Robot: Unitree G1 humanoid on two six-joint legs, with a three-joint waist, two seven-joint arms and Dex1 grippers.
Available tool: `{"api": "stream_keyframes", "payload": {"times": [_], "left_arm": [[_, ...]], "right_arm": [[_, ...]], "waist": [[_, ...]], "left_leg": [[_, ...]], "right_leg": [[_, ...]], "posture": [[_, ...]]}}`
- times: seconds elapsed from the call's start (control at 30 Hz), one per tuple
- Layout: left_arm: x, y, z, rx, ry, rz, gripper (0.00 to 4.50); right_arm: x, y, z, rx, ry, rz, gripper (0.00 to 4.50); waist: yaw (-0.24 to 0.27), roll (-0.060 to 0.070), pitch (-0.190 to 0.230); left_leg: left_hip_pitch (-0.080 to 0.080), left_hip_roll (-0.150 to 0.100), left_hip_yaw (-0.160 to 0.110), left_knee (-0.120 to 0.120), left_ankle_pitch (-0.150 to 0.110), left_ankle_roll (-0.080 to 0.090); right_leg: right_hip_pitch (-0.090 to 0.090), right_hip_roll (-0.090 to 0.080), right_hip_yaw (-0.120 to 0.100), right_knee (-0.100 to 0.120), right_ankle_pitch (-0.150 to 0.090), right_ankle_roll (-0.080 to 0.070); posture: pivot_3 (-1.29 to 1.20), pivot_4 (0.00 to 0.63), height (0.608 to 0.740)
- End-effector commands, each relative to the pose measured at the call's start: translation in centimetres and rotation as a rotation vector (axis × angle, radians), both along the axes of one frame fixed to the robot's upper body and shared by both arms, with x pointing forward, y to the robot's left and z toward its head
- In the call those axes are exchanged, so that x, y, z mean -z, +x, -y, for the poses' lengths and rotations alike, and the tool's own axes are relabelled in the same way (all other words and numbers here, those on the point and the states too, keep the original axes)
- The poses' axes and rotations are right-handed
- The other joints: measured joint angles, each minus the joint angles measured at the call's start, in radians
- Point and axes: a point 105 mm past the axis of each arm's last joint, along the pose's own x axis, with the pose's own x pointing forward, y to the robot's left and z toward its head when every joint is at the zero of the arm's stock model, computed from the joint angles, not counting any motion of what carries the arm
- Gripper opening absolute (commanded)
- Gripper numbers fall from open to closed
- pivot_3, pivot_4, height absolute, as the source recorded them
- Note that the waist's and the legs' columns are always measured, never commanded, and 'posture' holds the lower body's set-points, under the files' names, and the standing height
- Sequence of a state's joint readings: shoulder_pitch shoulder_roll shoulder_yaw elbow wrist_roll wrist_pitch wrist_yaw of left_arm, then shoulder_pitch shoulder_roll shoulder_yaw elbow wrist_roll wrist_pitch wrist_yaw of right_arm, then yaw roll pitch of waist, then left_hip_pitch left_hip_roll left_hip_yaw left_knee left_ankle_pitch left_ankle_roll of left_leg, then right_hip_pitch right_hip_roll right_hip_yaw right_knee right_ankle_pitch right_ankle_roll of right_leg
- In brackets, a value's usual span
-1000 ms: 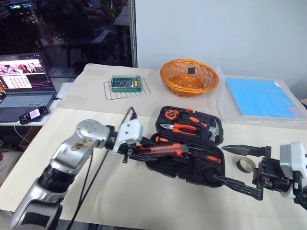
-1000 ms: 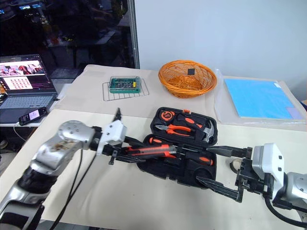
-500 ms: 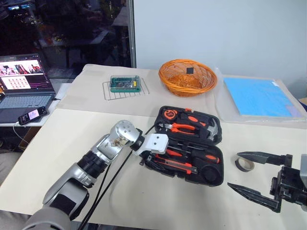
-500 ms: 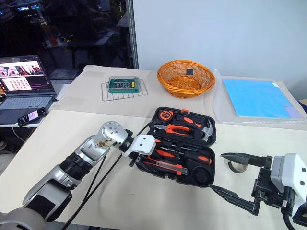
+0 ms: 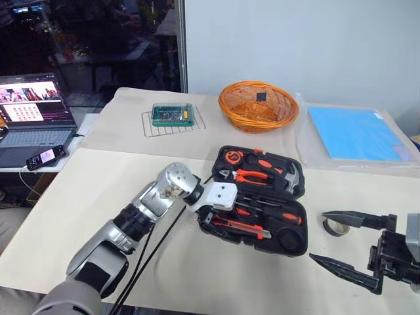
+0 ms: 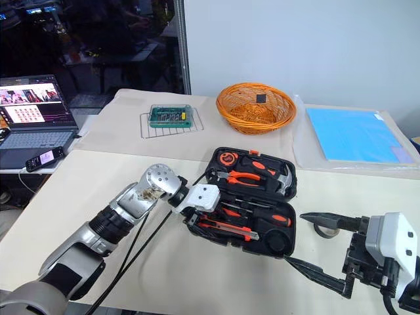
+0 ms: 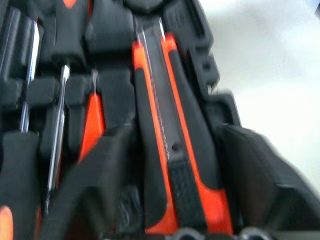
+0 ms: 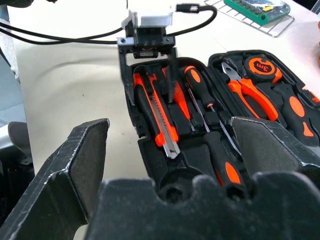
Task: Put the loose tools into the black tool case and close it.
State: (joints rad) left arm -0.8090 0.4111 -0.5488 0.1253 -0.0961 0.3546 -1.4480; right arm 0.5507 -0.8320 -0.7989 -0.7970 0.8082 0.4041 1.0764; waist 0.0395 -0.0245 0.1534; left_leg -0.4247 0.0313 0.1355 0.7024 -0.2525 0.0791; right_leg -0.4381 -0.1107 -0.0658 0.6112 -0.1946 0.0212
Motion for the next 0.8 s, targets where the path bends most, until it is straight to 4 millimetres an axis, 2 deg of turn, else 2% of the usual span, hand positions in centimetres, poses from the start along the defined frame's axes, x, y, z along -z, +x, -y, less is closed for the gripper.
{"api": "stream_keyframes", "payload": {"times": [0.03, 0.07, 0.1, 0.2, 0.3, 0.5, 0.57, 0.63, 0.8], "left_arm": [[-3.9, 0.2, -0.3, -0.05, -0.158, -0.051, 4.14], [-4.5, 0.4, -0.5, -0.084, -0.187, -0.079, 4.14], [-4.9, 0.6, -0.7, -0.118, -0.212, -0.101, 3.92], [-5.0, 0.9, -1.8, -0.2, -0.261, -0.135, 2.98], [-3.8, 0.6, -2.7, -0.284, -0.291, -0.164, 1.78], [0.5, 0.0, -4.2, -0.388, -0.156, -0.172, 0.05], [3.0, 0.2, -4.5, -0.415, -0.054, -0.142, 0.05], [4.3, 0.2, -4.3, -0.417, -0.008, -0.124, 0.05], [5.9, 0.5, -3.2, -0.383, 0.041, -0.062, 0.05]], "right_arm": [[-0.7, 0.0, -0.2, -0.012, -0.001, 0.035, 4.5], [-0.7, 0.1, -0.2, -0.013, 0.0, 0.036, 4.5], [-0.7, 0.1, -0.2, -0.013, 0.0, 0.036, 4.5], [-0.6, 0.4, -0.2, -0.018, 0.001, 0.041, 4.5], [-0.6, 0.7, -0.2, -0.027, 0.004, 0.042, 4.5], [-0.6, 0.9, -0.5, -0.045, 0.004, 0.033, 4.5], [-0.4, 1.1, -0.6, -0.052, 0.0, 0.026, 4.5], [-0.4, 1.2, -0.7, -0.058, -0.003, 0.022, 4.5], [-0.6, 1.7, -0.6, -0.073, -0.014, 0.021, 4.5]], "waist": [[-0.001, 0.0, 0.0], [-0.003, 0.0, 0.0], [-0.004, 0.0, 0.0], [-0.003, 0.0, 0.0], [-0.004, 0.001, 0.0], [0.001, 0.001, 0.0], [0.002, 0.001, 0.0], [0.002, 0.001, -0.001], [0.009, 0.003, -0.002]], "left_leg": [[0.0, 0.0, 0.0, 0.0, 0.0, 0.0], [0.0, 0.0, 0.0, 0.0, 0.0, 0.0], [0.001, 0.0, 0.0, 0.0, 0.0, 0.0], [0.001, 0.001, -0.001, 0.001, 0.001, -0.001], [0.003, 0.001, -0.001, 0.001, 0.001, -0.001], [0.002, 0.0, -0.001, 0.001, 0.001, -0.001], [0.002, 0.0, -0.001, 0.001, 0.001, -0.001], [0.004, 0.0, -0.001, 0.001, 0.0, -0.001], [0.01, 0.0, -0.001, 0.001, -0.002, -0.002]], "right_leg": [[0.0, 0.0, 0.0, 0.0, 0.0, 0.0], [0.0, 0.0, 0.0, 0.0, 0.0, 0.0], [0.0, 0.0, 0.0, 0.0, 0.0, 0.0], [0.001, 0.001, 0.0, 0.001, 0.0, 0.0], [0.002, 0.0, 0.001, 0.001, 0.0, 0.0], [0.002, 0.0, 0.001, 0.001, 0.001, 0.0], [0.002, 0.0, 0.001, 0.001, 0.001, 0.0], [0.003, -0.001, 0.001, 0.0, 0.001, 0.0], [0.011, -0.002, 0.0, -0.001, 0.001, 0.0]], "posture": [[0.0, 0.15, 0.74], [0.0, 0.15, 0.74], [0.0, 0.15, 0.74], [0.0, 0.15, 0.74], [0.0, 0.15, 0.74], [0.0, 0.15, 0.74], [0.0, 0.15, 0.74], [0.0, 0.15, 0.74], [0.0, 0.15, 0.74]]}}
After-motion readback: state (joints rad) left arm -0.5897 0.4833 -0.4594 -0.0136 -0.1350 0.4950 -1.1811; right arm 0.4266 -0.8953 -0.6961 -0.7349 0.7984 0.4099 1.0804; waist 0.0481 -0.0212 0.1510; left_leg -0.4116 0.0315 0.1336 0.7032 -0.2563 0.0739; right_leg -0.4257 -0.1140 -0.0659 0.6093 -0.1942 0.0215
